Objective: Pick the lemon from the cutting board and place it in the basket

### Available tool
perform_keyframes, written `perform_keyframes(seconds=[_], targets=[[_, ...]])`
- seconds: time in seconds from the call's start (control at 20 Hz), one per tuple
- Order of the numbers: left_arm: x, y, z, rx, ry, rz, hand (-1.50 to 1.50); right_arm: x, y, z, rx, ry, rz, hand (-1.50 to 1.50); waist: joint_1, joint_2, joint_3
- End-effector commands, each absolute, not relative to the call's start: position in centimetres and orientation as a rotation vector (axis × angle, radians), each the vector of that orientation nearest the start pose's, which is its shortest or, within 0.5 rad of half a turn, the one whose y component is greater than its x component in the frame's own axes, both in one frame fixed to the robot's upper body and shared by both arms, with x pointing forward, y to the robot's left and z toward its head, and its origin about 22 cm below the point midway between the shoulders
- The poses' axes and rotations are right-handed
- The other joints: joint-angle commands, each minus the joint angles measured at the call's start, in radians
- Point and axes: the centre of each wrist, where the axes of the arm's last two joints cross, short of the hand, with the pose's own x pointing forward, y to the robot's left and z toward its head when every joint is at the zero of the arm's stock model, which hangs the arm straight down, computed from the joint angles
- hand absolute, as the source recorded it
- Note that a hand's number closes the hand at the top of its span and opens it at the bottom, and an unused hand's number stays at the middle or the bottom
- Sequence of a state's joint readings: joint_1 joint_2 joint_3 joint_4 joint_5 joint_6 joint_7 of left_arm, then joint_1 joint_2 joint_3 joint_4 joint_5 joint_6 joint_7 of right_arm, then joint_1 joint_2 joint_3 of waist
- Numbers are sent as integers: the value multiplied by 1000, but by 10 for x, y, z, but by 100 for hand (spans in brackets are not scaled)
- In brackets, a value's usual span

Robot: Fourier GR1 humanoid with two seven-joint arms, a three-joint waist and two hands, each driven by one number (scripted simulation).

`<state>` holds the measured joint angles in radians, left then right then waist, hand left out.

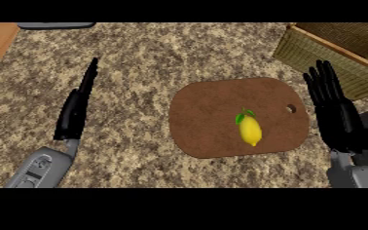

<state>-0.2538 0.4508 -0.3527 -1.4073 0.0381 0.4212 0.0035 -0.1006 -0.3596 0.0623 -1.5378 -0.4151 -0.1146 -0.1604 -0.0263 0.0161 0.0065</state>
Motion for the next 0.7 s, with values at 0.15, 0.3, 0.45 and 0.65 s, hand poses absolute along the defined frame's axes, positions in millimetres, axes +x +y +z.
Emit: perform_keyframes(seconds=[0.15,0.3,0.45,0.65], targets=[[304,254,44,279,-1568,-223,0,324,-272,108,339,-1947,200,150,95,0,-5],[297,244,29,215,-1489,-206,0,320,-260,160,310,-2058,813,150,151,-5,-19],[295,261,26,177,-1408,-148,0,309,-230,145,421,-2065,1095,-150,110,-8,-8],[298,287,39,175,-1381,-85,0,280,-151,102,467,-2195,1052,-150,47,-17,-7]])
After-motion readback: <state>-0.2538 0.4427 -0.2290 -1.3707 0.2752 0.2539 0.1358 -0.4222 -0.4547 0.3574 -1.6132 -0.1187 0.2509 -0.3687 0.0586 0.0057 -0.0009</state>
